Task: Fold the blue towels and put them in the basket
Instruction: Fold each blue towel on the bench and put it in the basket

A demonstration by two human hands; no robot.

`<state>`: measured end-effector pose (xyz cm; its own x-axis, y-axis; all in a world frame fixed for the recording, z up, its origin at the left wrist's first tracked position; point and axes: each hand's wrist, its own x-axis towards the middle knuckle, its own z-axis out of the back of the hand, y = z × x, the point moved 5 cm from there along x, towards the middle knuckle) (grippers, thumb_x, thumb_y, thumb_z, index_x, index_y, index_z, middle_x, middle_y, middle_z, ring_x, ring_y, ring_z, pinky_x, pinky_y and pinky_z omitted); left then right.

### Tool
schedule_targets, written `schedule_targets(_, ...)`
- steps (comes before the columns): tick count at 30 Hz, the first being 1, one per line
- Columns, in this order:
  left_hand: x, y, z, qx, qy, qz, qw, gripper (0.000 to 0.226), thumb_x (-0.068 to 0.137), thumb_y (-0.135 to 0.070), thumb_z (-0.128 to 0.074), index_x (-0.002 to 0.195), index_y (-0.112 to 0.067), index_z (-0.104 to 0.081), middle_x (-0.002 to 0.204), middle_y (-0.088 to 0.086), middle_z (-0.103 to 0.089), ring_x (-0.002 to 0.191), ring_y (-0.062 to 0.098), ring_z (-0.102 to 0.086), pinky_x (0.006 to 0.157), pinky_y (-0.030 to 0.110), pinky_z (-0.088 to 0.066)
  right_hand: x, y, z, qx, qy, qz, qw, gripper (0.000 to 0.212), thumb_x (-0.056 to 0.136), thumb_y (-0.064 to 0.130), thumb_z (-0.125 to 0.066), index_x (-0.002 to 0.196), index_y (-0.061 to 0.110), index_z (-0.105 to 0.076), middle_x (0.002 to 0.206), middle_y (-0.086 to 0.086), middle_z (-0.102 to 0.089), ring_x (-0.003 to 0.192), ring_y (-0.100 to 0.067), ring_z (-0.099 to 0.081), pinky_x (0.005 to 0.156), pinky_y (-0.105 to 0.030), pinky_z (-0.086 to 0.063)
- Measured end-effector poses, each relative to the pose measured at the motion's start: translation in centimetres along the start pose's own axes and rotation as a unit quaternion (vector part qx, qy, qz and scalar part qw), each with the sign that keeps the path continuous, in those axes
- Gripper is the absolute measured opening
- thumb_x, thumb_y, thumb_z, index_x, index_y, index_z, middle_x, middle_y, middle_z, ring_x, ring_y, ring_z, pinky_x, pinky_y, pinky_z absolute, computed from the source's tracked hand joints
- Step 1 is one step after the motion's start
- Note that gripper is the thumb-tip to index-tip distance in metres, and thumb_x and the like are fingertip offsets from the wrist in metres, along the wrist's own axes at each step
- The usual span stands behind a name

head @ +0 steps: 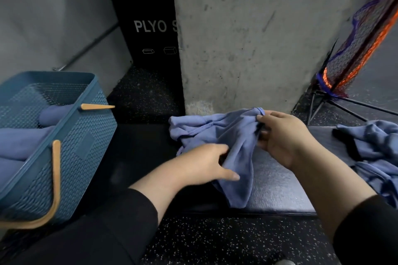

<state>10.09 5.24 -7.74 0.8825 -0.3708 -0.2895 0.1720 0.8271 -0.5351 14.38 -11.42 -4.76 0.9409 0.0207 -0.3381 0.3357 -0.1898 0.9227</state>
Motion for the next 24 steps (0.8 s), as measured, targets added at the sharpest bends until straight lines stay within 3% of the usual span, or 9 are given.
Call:
schedule_targets(2, 0.3, 0.4, -0.3, 0.003, -0.029, 0.009, 1.0, 0.032, 0.088, -0.051, -0.066, 0.08, -0.022, -0.058, 0.079, -0.009, -0.065, 0.076, 0.011, -0.059, 0.064, 0.028, -0.043, -0.1, 0.5, 0.3, 0.042, -0.001, 0.003, 0.999, 0.018, 0.101, 0.003, -0.045, 0.099, 0.002, -0.064, 0.062, -0.003, -0.066, 0.054, -0.015, -0.064, 0.056, -0.03, -0.053)
schedule_targets(4, 0.3, 0.4, 0.5, -0.105, -0.069, 0.002, 0.992, 0.03, 0.092, -0.045, -0.063, 0.072, -0.025, -0.055, 0.07, -0.013, -0.061, 0.073, 0.007, -0.057, 0.067, 0.029, -0.045, -0.2, 0.6, 0.6, 0.045, -0.016, 0.001, 0.999, 0.016, 0.101, 0.005, -0.049, 0.096, 0.004, -0.064, 0.065, -0.005, -0.066, 0.056, -0.015, -0.064, 0.06, -0.032, -0.056)
schedule_targets(6, 0.2, 0.4, 2.3, -0.22, -0.132, -0.001, 0.967, 0.03, 0.094, -0.037, -0.066, 0.069, -0.023, -0.055, 0.063, -0.012, -0.056, 0.065, 0.003, -0.052, 0.063, 0.026, -0.045, 0.2, 0.6, 1.7, -0.115, -0.062, 0.027, 0.991, 0.016, 0.097, 0.016, -0.06, 0.109, 0.009, -0.066, 0.092, -0.01, -0.068, 0.082, -0.023, -0.067, 0.079, -0.044, -0.059)
schedule_targets(9, 0.0, 0.9, 4.3, -0.301, -0.192, -0.011, 0.934, 0.036, 0.089, -0.044, -0.068, 0.078, -0.011, -0.063, 0.071, 0.006, -0.066, 0.068, 0.006, -0.058, 0.066, 0.031, -0.05, -0.6, 2.4, 1.2, -0.38, -0.116, 0.161, 0.903, 0.047, 0.087, 0.035, -0.073, 0.129, 0.024, -0.055, 0.119, 0.001, -0.059, 0.106, -0.018, -0.062, 0.094, -0.041, -0.052)
schedule_targets(12, -0.2, 0.9, 5.0, -0.344, -0.185, -0.007, 0.92, 0.037, 0.091, -0.046, -0.062, 0.083, -0.011, -0.068, 0.077, 0.01, -0.07, 0.071, 0.012, -0.064, 0.072, 0.044, -0.056, -1.9, 2.6, -1.5, -0.34, 0.065, 0.219, 0.912, 0.044, 0.085, 0.039, -0.074, 0.125, 0.032, -0.058, 0.122, 0.016, -0.063, 0.114, -0.002, -0.06, 0.098, -0.031, -0.049)
schedule_targets(15, -0.4, 0.6, 5.6, -0.348, -0.191, 0.001, 0.918, 0.043, 0.089, -0.054, -0.06, 0.084, -0.013, -0.07, 0.087, 0.023, -0.072, 0.074, 0.023, -0.068, 0.078, 0.055, -0.055, -2.1, 0.6, -2.8, -0.436, 0.145, 0.209, 0.863, 0.048, 0.08, 0.045, -0.076, 0.123, 0.044, -0.057, 0.12, 0.024, -0.064, 0.12, 0.008, -0.054, 0.103, -0.036, -0.047)
schedule_targets(17, -0.7, 0.0, 5.6, -0.362, -0.167, -0.007, 0.917, 0.042, 0.091, -0.054, -0.061, 0.087, -0.014, -0.073, 0.09, 0.025, -0.072, 0.081, 0.033, -0.072, 0.079, 0.055, -0.056, -2.2, 0.2, -3.3, -0.421, 0.152, 0.213, 0.869, 0.043, 0.082, 0.043, -0.075, 0.121, 0.046, -0.057, 0.117, 0.023, -0.066, 0.118, 0.005, -0.056, 0.102, -0.038, -0.049)
schedule_targets(21, -1.5, -0.6, 5.8, -0.379, -0.138, -0.012, 0.915, 0.028, 0.097, -0.038, -0.063, 0.083, -0.016, -0.073, 0.076, 0.0, -0.074, 0.072, 0.01, -0.068, 0.068, 0.027, -0.053, -2.6, 0.4, -4.2, -0.379, 0.151, 0.242, 0.88, 0.03, 0.087, 0.036, -0.074, 0.113, 0.041, -0.062, 0.11, 0.019, -0.069, 0.109, -0.002, -0.063, 0.096, -0.039, -0.052)
schedule_targets(24, -1.8, -0.1, 6.2, -0.378, -0.148, -0.009, 0.914, 0.032, 0.093, -0.036, -0.069, 0.09, -0.004, -0.071, 0.077, 0.006, -0.07, 0.071, 0.016, -0.061, 0.07, 0.039, -0.05, -2.6, 0.3, -4.4, -0.4, 0.128, 0.241, 0.875, 0.005, 0.089, 0.029, -0.07, 0.092, 0.031, -0.067, 0.086, 0.01, -0.072, 0.079, -0.001, -0.066, 0.08, -0.032, -0.052)
